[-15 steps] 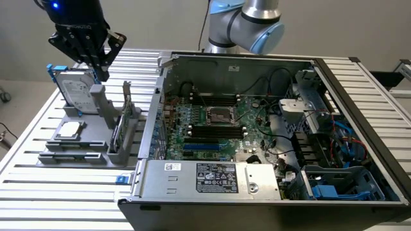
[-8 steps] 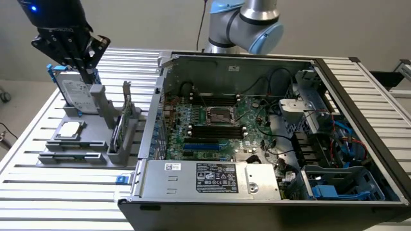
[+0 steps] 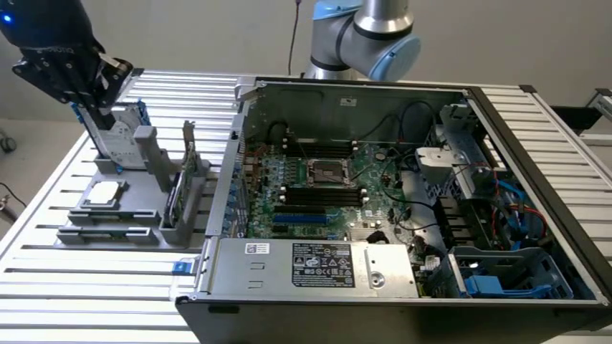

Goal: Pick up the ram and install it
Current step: 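Reach for the ram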

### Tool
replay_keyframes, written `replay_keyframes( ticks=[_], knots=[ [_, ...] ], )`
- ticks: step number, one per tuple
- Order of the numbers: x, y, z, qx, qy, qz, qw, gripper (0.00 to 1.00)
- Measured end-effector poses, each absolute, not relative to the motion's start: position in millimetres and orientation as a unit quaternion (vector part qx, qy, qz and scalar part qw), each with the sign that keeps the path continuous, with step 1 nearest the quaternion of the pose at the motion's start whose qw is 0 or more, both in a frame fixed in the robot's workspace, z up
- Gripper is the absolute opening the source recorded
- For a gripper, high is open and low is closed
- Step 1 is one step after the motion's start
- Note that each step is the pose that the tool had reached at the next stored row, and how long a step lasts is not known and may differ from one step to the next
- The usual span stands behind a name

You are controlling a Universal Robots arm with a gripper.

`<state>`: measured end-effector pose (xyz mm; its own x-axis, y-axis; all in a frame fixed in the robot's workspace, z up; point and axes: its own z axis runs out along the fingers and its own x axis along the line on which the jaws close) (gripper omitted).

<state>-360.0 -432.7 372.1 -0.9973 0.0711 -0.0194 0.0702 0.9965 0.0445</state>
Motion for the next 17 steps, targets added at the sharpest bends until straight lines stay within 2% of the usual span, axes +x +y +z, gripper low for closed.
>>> replay_keyframes(
  ticks=[9,17],
  knots=[
    [-399,-439,367,0.035,0.999,0.020,0.011,0.11],
    [-401,-440,367,0.035,0.999,0.020,0.011,0.11]
  ],
)
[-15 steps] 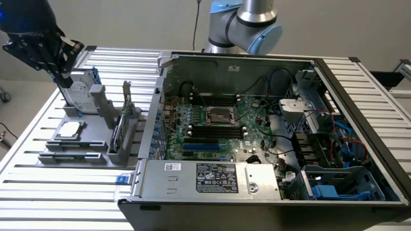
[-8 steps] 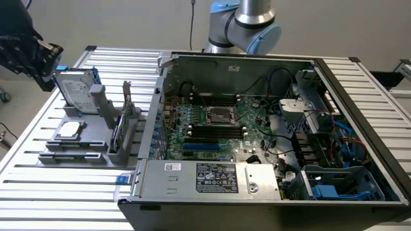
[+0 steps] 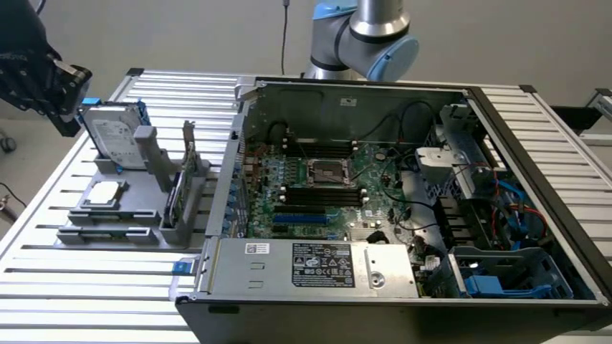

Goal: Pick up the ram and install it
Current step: 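Reach for the ram, then pick up the ram and move it above insertion slot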

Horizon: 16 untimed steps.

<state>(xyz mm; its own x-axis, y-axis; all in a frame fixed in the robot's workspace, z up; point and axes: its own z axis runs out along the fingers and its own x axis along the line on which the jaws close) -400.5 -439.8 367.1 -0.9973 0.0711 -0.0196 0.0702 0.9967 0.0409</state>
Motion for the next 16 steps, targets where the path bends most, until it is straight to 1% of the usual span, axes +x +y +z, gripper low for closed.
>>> replay_keyframes(
  ticks=[16],
  knots=[
    [-400.6,-441.1,365.0,0.015,1.000,0.020,0.010,0.11]
  ],
)
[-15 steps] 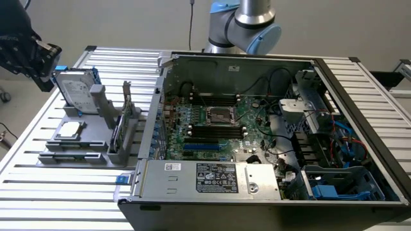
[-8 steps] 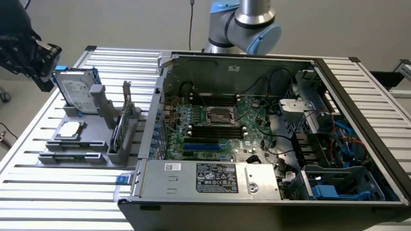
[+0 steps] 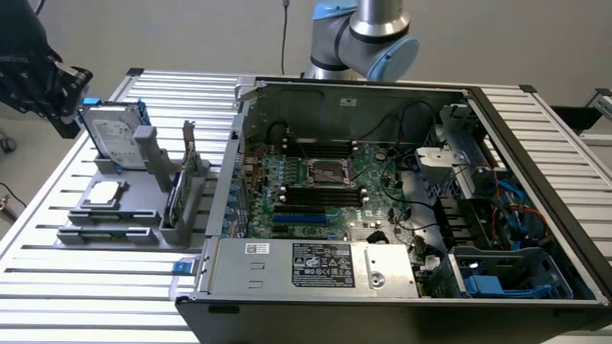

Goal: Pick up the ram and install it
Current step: 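Pick up the ram and move it above insertion slot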

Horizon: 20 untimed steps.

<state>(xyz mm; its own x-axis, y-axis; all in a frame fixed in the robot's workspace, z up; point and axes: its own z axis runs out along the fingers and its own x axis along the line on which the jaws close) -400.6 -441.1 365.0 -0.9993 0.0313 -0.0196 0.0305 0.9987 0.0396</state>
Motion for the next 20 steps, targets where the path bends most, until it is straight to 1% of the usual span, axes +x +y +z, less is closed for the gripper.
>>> replay_keyframes(
  ticks=[20],
  knots=[
    [-400.6,-441.2,356.9,-0.166,0.986,0.021,0.003,0.11]
  ],
)
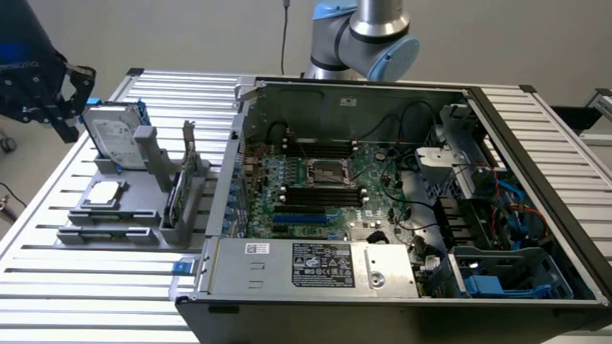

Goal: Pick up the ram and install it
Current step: 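Pick up the ram and move it above insertion slot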

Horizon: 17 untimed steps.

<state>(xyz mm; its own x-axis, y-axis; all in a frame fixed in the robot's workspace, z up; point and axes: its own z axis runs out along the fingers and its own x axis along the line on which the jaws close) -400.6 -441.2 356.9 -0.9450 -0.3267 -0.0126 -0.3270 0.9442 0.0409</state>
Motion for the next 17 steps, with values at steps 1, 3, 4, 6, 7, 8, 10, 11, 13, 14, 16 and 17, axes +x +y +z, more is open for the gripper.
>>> replay_keyframes(
  ticks=[1,3,4,6,7,8,10,11,13,14,16,17],
  knots=[
    [-400.5,-441.2,356.6,-0.175,0.984,0.021,0.002,0.11],
    [-400.5,-441.2,355.9,-0.193,0.981,0.021,0.001,0.11],
    [-400.5,-441.2,355.5,-0.201,0.979,0.021,0.001,0.11],
    [-400.5,-441.2,354.8,-0.219,0.975,0.022,-0.001,0.11],
    [-400.5,-441.2,354.4,-0.228,0.973,0.022,-0.001,0.11],
    [-400.6,-441.3,354.1,-0.237,0.971,0.022,-0.002,0.11],
    [-400.5,-441.2,353.4,-0.254,0.967,0.022,-0.003,0.11],
    [-400.5,-441.2,353.1,-0.263,0.965,0.022,-0.004,0.11],
    [-400.5,-441.2,352.3,-0.281,0.960,0.022,-0.005,0.11],
    [-400.5,-441.2,352.0,-0.289,0.957,0.022,-0.005,0.11],
    [-400.6,-441.2,351.2,-0.307,0.952,0.022,-0.007,0.11],
    [-400.5,-441.2,350.9,-0.315,0.949,0.022,-0.007,0.11]
  ],
)
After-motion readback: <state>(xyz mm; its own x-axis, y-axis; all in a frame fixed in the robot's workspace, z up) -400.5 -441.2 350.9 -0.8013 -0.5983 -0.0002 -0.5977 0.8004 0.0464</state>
